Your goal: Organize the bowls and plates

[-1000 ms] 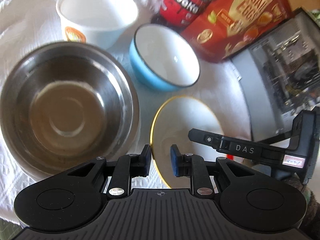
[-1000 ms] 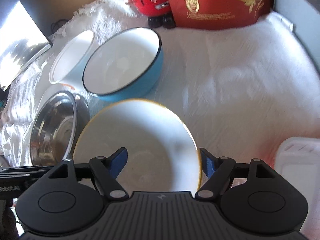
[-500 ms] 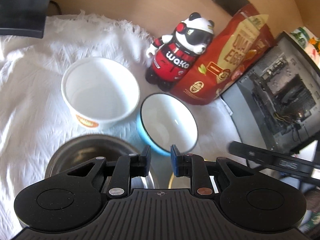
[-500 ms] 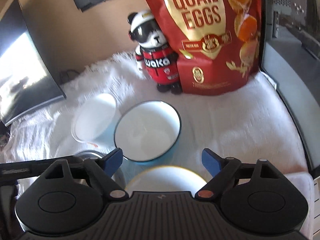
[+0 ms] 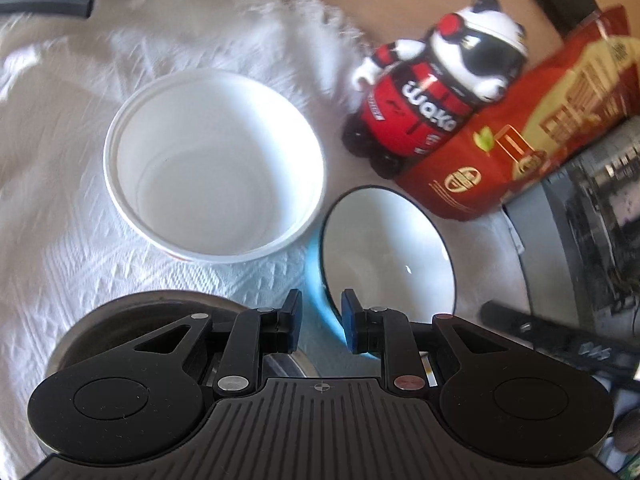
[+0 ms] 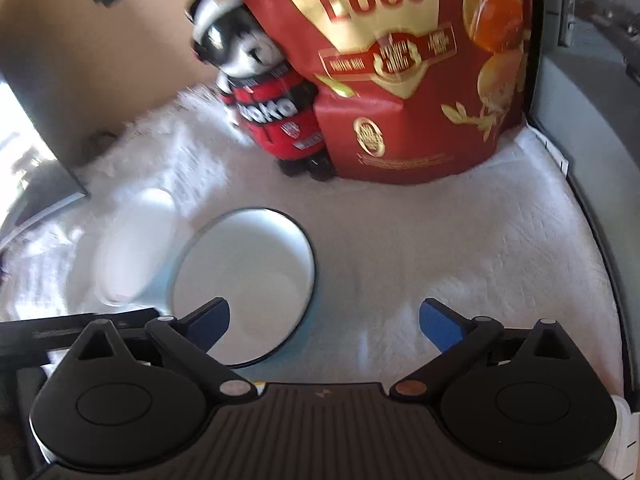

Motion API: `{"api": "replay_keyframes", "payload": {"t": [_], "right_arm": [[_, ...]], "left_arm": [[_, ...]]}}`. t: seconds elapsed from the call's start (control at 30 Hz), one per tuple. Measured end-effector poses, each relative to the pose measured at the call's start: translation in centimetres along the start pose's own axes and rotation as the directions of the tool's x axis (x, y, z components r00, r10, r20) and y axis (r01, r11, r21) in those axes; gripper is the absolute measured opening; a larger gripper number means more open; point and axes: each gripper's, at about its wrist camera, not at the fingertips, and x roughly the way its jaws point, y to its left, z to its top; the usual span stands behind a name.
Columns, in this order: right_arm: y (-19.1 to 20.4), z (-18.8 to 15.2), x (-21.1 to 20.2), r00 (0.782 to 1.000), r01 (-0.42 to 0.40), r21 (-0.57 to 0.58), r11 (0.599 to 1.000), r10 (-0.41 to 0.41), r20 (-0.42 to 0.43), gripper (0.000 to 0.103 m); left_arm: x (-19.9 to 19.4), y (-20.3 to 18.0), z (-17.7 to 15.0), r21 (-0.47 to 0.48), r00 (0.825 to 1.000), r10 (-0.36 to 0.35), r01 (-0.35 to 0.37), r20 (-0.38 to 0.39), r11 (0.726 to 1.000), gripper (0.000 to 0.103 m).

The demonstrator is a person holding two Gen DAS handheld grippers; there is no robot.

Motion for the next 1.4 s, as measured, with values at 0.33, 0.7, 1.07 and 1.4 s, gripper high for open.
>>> {"api": "replay_keyframes", "payload": {"t": [0.33, 0.7, 1.07, 1.4], "right_arm": [[1.0, 0.5, 3.9, 0.993, -0.013, -0.06, 0.998, 0.006, -0.121, 0.101], [1.6, 1.4, 5.5, 0.989, -0.092, -0.05, 0.994, 0.085, -0.124, 0.092], [0.5, 2.2, 8.8, 0.959, -0.216, 0.07, 0.974, 0.225, -0.175, 0.074], [-1.1, 2.0, 5.7, 0.968, -0.211, 0.076, 0.975, 0.219, -0.125, 0.075]], "left_arm": [[1.1, 0.4, 0.6, -0.05, 1.0, 0.019, -0.018, 0.023, 0.999, 0.024], [3.1, -0.5, 1.2, -0.06, 0.999, 0.038, -0.038, 0.001, 0.997, 0.024], [4.7, -2.5, 1.8, -0.013, 0.994, 0.11, -0.11, -0.01, 0.994, 0.032], [6.2, -4.8, 1.8, 0.03, 0.994, 0.082, -0.08, -0.066, 0.996, 0.033]]}}
